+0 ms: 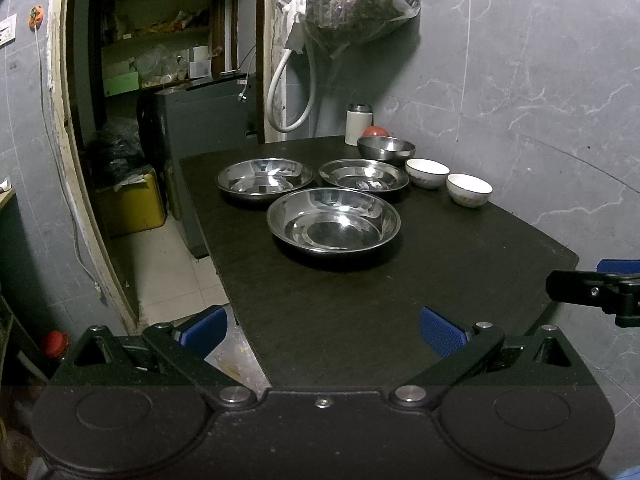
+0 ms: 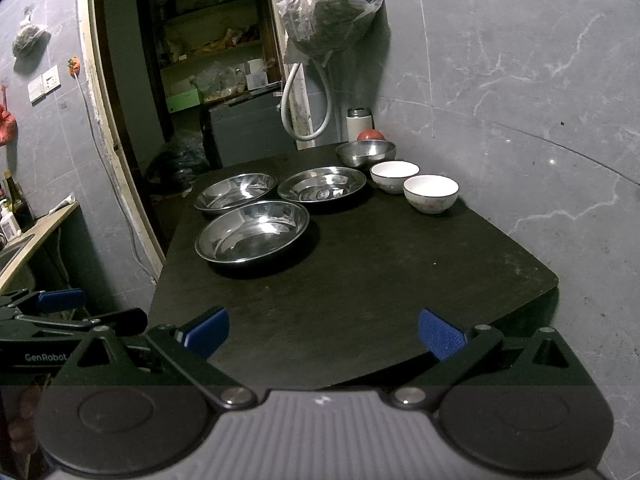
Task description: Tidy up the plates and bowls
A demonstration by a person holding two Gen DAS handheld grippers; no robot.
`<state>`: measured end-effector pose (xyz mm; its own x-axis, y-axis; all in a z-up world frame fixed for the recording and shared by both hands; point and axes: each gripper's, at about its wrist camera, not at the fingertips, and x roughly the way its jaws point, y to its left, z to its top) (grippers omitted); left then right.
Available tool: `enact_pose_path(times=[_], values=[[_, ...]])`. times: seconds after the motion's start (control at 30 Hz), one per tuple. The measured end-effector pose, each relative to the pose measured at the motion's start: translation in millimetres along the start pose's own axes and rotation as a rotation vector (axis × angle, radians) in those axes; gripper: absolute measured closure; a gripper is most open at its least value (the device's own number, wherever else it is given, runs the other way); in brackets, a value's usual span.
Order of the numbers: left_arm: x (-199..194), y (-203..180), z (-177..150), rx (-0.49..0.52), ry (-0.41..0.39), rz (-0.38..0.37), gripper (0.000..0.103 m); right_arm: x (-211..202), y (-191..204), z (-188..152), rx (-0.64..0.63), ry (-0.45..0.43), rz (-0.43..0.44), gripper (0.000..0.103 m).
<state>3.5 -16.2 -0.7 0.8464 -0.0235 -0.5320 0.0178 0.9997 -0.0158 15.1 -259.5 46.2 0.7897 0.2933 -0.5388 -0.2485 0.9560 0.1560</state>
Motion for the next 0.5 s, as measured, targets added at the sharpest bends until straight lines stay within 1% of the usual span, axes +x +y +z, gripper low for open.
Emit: enact_pose_path(times=[0.5], values=[[1.7,0.3,-0.3,-0.002,0.003,-0.001,0.001,1.7,0.3,0.2,0.001,0.002,-0.001,0.0]])
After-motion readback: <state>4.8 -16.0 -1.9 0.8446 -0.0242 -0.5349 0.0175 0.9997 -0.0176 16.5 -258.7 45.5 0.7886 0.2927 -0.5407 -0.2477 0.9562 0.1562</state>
